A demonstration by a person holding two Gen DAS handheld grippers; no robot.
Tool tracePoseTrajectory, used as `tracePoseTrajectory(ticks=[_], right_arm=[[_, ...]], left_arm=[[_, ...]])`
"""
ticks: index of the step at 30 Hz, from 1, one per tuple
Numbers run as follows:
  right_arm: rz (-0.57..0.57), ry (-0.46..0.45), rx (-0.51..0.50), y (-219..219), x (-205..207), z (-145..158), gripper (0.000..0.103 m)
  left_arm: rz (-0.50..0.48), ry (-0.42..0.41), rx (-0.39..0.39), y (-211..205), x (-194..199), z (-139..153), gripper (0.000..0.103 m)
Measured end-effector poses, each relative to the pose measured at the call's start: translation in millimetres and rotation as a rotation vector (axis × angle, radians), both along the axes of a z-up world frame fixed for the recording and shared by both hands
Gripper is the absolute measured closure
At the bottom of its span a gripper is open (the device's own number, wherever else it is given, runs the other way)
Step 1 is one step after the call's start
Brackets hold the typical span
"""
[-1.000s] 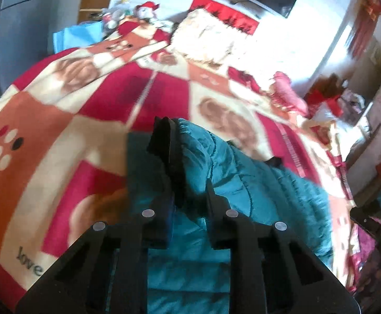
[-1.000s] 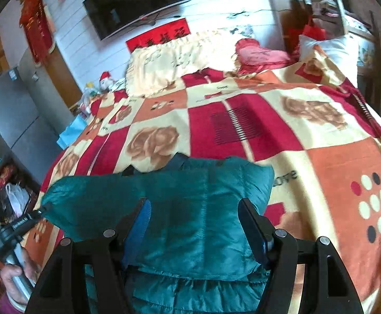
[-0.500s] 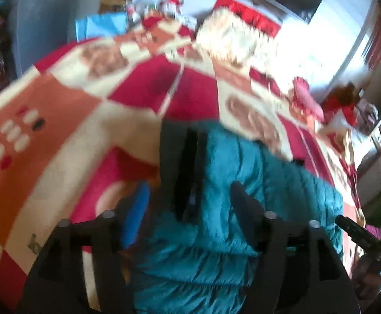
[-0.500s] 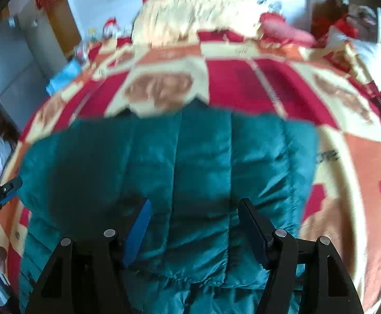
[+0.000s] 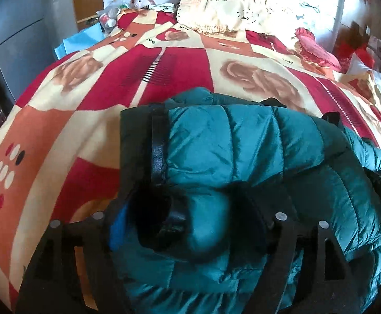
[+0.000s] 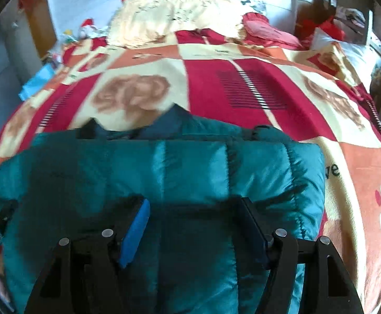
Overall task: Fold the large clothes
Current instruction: 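Lay the folded section down and release both grippers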
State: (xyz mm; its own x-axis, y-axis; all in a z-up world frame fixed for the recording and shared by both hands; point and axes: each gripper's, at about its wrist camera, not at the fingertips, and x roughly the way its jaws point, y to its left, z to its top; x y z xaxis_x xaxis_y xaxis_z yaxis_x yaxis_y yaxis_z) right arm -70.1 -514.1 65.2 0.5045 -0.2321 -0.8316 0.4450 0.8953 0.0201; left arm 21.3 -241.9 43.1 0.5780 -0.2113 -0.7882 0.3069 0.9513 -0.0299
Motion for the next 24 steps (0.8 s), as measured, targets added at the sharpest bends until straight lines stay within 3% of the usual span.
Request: tracePoseTrajectory(ticks=[5,10,12,15,17,21,24], right_arm=[[0.009,0.021,0.0,-2.3,-9.1,13.5,0.036],[0.076,-0.075,-0.016,20.4,-54.2,44.5,0.036],[0.081,-0.061,-0.042,25.9,-64.6,41.1,0.036],[0.06,0.044,-0.087,24.7,-68.3,12.2,0.036],[0.063,0.054,-0.074,21.3,-67.7,-3.5,0.036],[0.066,0.05,-0.062,19.5,-71.8,7.7,0.036],[0.038,-0.033,-0.04,15.4,-86.6,27.0,0.036]], left_arm=[[-0.002,0.013,-0.005,0.9,0.7,-2.2,0.025],[0.001,0.006,-0.009,0.4,-1.4,-1.9,0.025],[0.002,0.003,-0.008,-0.6,-1.8,-2.5,0.025],[-0.003,0.004,-0.011,-1.5,-3.0,-3.3,0.021],[-0.003,0.003,-0.006,-2.0,-3.3,-3.6,0.021],[0.0,-0.001,-0.004,-2.0,-3.2,-4.7,0.021],[0.002,-0.012,-0.005,-2.7,-4.8,-6.1,0.021]])
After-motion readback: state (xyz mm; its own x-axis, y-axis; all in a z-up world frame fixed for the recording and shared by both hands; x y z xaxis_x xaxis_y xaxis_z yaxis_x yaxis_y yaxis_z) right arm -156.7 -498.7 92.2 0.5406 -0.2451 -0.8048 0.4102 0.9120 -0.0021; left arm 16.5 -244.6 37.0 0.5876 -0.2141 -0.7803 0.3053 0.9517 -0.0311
